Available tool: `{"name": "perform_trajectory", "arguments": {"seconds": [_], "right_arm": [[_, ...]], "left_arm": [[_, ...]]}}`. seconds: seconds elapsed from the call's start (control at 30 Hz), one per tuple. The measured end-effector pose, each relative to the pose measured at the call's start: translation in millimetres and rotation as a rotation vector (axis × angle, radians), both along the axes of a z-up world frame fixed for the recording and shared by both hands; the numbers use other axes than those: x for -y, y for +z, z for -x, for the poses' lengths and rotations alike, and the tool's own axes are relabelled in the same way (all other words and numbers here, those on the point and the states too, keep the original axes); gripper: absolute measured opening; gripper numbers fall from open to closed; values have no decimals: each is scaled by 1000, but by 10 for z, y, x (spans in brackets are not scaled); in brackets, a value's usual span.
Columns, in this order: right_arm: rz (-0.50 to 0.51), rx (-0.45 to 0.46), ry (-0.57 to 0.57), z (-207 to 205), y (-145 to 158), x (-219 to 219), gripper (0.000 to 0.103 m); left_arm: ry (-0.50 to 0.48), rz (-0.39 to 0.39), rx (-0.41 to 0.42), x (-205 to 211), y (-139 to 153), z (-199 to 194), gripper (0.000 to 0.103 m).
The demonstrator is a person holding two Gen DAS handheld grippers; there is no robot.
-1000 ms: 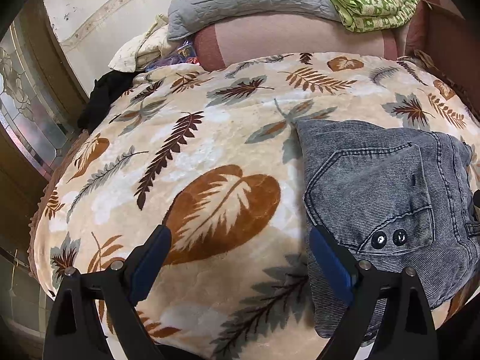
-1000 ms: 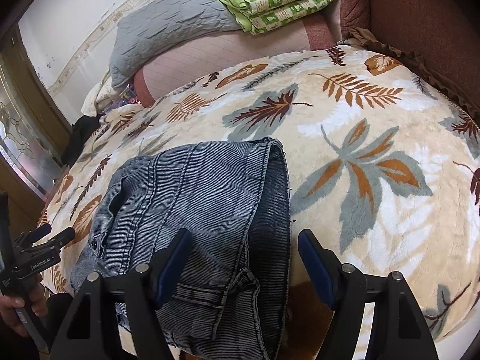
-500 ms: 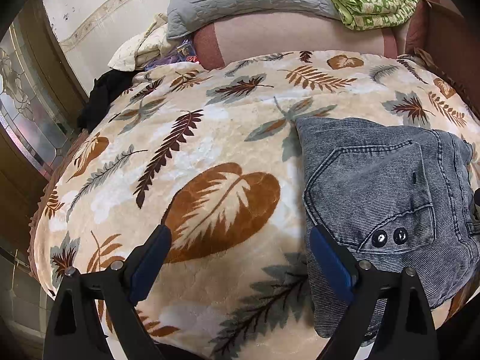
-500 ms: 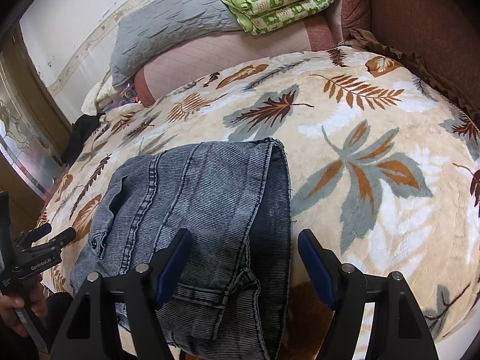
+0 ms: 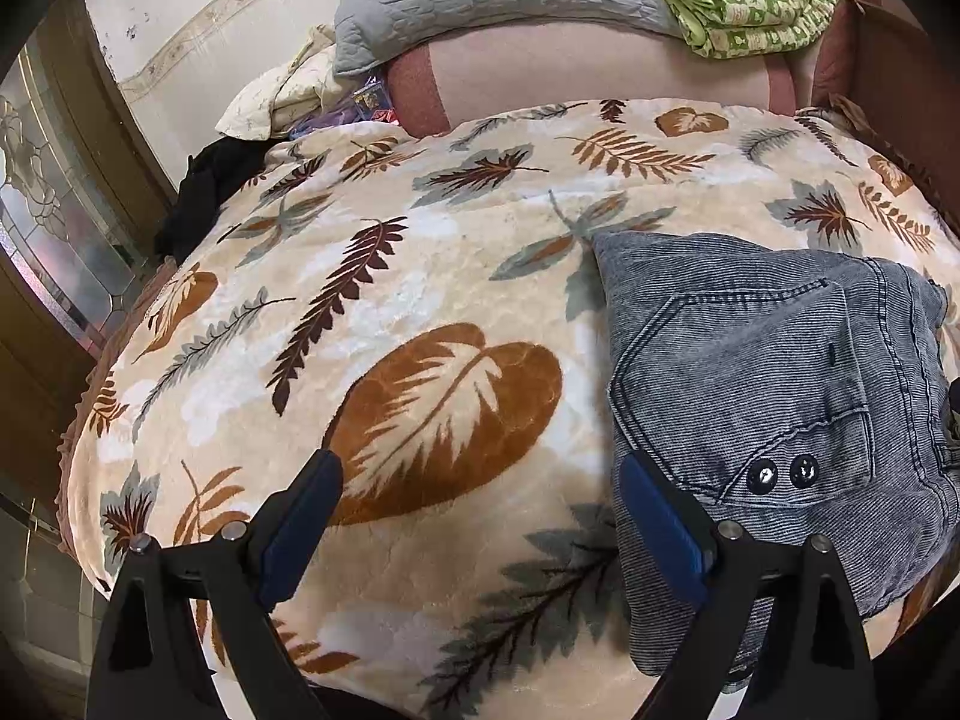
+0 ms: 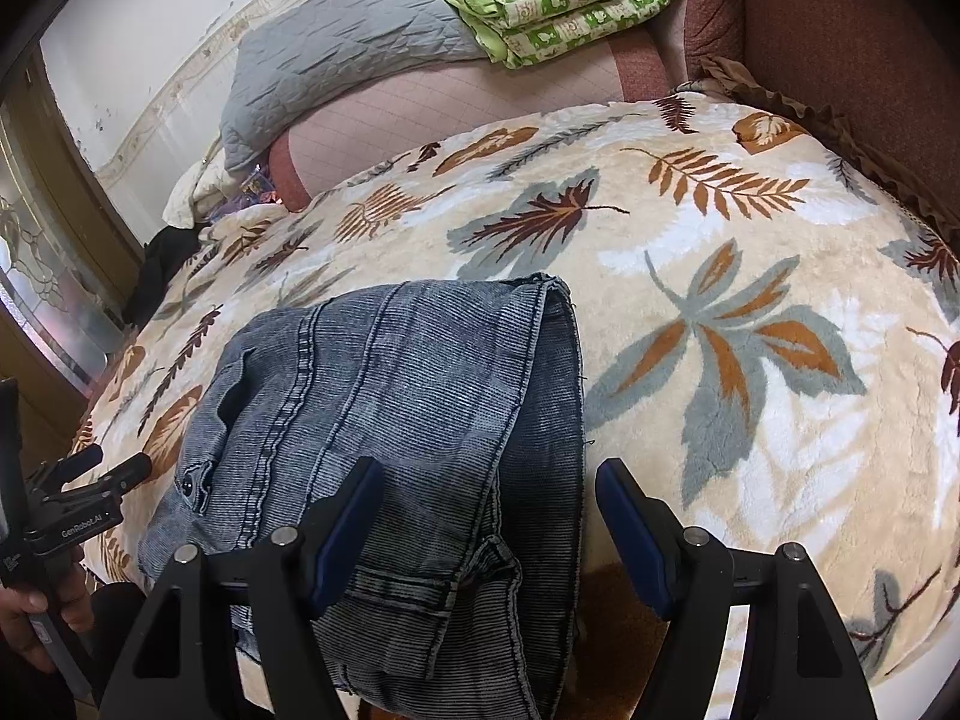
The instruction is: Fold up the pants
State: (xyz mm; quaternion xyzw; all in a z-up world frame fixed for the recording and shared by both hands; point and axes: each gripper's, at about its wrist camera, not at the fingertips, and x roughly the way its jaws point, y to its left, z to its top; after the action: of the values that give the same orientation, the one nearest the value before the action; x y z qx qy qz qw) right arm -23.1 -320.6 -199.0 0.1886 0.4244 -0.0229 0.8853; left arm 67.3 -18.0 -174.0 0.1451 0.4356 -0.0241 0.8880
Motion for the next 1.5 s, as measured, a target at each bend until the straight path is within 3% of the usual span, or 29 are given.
{"name": "perform_trajectory", "arguments": {"seconds": [1.5], "right_arm": [[27,13,43,-52,25,-198,76]], "left_arm": [[-6,-4,-3,-7,-7,20,93]]}}
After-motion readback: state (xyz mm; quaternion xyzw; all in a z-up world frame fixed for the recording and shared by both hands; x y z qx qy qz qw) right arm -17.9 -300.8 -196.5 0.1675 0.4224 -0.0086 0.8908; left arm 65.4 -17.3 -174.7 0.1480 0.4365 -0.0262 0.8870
